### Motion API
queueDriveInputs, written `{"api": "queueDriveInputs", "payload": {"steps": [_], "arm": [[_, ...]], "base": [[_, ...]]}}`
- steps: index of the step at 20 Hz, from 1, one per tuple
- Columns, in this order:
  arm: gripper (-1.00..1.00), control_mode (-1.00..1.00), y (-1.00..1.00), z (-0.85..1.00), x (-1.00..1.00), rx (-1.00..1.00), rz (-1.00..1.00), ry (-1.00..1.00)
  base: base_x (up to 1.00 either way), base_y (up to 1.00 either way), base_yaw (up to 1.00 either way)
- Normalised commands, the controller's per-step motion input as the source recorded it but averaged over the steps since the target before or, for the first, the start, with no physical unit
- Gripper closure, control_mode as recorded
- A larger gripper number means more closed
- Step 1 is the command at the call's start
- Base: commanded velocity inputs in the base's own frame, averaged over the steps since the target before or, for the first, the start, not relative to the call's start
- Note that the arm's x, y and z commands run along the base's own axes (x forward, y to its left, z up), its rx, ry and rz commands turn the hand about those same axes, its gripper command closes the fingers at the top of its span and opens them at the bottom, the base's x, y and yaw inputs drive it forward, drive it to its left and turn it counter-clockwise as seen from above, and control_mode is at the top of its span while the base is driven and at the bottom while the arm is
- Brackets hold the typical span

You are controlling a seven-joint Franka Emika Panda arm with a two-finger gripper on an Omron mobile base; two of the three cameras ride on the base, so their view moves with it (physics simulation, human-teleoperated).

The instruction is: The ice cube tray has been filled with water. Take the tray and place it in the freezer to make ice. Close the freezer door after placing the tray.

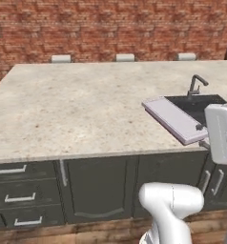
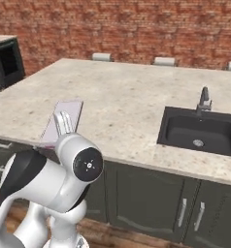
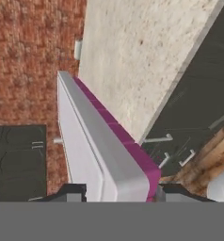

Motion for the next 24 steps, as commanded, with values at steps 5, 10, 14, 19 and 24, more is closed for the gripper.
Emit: {"api": "queueDriveInputs", "payload": {"steps": [5, 10, 14, 19, 24], "arm": [[1.0, 1.0, 0.0, 0.0, 0.0, 0.0, 0.0, 0.0], [1.0, 1.0, 0.0, 0.0, 0.0, 0.0, 0.0, 0.0], [1.0, 1.0, 0.0, 0.0, 0.0, 0.0, 0.0, 0.0], [1.0, 1.0, 0.0, 0.0, 0.0, 0.0, 0.0, 0.0], [1.0, 1.0, 0.0, 0.0, 0.0, 0.0, 0.0, 0.0]], "base": [[-0.01, 0.41, 0.57], [0.0, 0.4, 0.61], [0.0, 0.38, 0.61], [0.07, 0.43, 0.58], [0.5, 0.51, 0.5]]}}
